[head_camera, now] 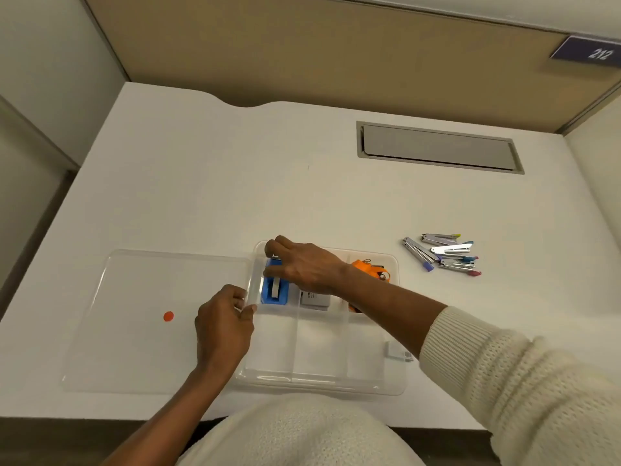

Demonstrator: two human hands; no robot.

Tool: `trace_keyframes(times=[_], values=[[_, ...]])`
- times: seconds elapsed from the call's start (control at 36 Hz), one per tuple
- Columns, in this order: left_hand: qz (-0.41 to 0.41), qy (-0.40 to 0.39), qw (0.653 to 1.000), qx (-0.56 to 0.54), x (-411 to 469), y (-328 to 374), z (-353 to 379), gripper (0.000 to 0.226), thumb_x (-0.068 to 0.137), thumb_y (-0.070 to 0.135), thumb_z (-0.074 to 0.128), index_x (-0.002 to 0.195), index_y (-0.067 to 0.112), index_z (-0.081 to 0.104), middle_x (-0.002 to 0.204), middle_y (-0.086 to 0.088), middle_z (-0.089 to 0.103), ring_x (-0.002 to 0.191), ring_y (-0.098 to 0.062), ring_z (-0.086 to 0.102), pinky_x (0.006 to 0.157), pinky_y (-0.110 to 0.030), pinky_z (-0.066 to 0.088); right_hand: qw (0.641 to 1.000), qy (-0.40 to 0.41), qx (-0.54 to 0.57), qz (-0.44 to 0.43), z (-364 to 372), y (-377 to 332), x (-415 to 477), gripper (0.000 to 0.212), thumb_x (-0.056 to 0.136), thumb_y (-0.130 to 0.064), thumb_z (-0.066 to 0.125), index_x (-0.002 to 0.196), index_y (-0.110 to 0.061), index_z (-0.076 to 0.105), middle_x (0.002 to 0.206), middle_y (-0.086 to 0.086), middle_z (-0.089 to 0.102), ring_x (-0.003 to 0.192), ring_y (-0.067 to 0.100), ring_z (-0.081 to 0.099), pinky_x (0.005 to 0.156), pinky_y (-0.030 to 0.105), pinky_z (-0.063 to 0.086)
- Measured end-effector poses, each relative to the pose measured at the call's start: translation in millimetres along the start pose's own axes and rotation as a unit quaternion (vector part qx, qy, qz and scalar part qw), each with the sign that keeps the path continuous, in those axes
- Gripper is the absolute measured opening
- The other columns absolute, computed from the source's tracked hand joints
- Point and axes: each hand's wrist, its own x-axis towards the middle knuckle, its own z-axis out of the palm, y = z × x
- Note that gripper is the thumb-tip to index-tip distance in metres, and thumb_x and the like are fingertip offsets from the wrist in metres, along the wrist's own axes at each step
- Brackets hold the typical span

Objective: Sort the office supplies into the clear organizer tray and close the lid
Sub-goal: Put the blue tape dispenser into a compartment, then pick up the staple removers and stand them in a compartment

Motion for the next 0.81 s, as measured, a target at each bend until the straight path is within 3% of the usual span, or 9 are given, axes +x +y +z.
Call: trace_keyframes(times=[0.08,0.17,0.28,0.42,0.53,0.64,0.81], values=[[-0.016,-0.007,1.0,0.008,0,2,-1,0.03,0.081,0.015,0.084,0.106,0.007,0.07,0.091,-0.009,0.075,0.071,-0.018,0.063,0.07,-0.026,0.053,1.0,0.026,0.007,0.012,-1,-2,-4,0.044,0.088,-0.007,0.074,0.13,-0.014,0.063,0.129,0.016,0.057,0.116,0.031,0.052,0.073,0.04,0.057],[-0.02,-0.025,0.999,0.04,2,5,-2,0.034,0.082,0.021,0.084,0.109,0.009,0.067,0.097,-0.01,0.074,0.076,-0.02,0.064,0.072,-0.03,0.054,0.995,0.067,0.043,0.054,-6,-7,-14,0.058,0.083,0.006,0.071,0.136,-0.015,0.061,0.133,0.015,0.06,0.12,0.032,0.053,0.069,0.038,0.055],[-0.018,-0.081,0.99,0.111,1,17,-2,0.062,0.08,0.04,0.084,0.127,0.012,0.055,0.121,-0.008,0.063,0.108,-0.027,0.062,0.083,-0.041,0.06,0.964,0.163,0.1,0.187,-10,-7,-44,0.067,0.075,0.013,0.068,0.134,-0.017,0.061,0.13,0.01,0.061,0.116,0.027,0.056,0.059,0.039,0.055],[0.085,-0.065,0.968,0.227,-5,45,2,0.078,0.081,0.041,0.081,0.139,0.003,0.046,0.139,-0.018,0.05,0.13,-0.032,0.045,0.091,-0.043,0.055,0.889,0.275,0.119,0.346,-7,13,-106,0.047,0.086,0.01,0.059,0.121,-0.018,0.07,0.116,0.003,0.064,0.105,0.021,0.062,0.061,0.039,0.057],[0.182,-0.058,0.936,0.295,-8,79,14,0.075,0.082,0.043,0.079,0.137,0.001,0.051,0.148,-0.022,0.043,0.145,-0.039,0.03,0.102,-0.047,0.049,0.854,0.283,0.101,0.425,0,32,-164,0.036,0.091,0.007,0.059,0.117,-0.015,0.073,0.113,0.005,0.066,0.098,0.019,0.063,0.065,0.037,0.057],[0.249,-0.082,0.921,0.287,-6,121,40,0.066,0.089,0.05,0.07,0.136,0.006,0.054,0.15,-0.017,0.044,0.146,-0.035,0.029,0.107,-0.043,0.047,0.824,0.272,0.088,0.489,11,48,-215,0.032,0.09,0.004,0.064,0.115,-0.014,0.072,0.117,0.007,0.065,0.103,0.025,0.063,0.068,0.036,0.057],[0.356,-0.115,0.887,0.269,8,181,91,0.05,0.091,0.043,0.067,0.127,0.009,0.06,0.131,-0.009,0.055,0.126,-0.028,0.044,0.093,-0.036,0.049,0.788,0.251,0.075,0.557,27,72,-277,0.05,0.084,-0.008,0.073,0.129,-0.024,0.06,0.13,-0.002,0.056,0.121,0.023,0.049,0.061,0.039,0.058]])
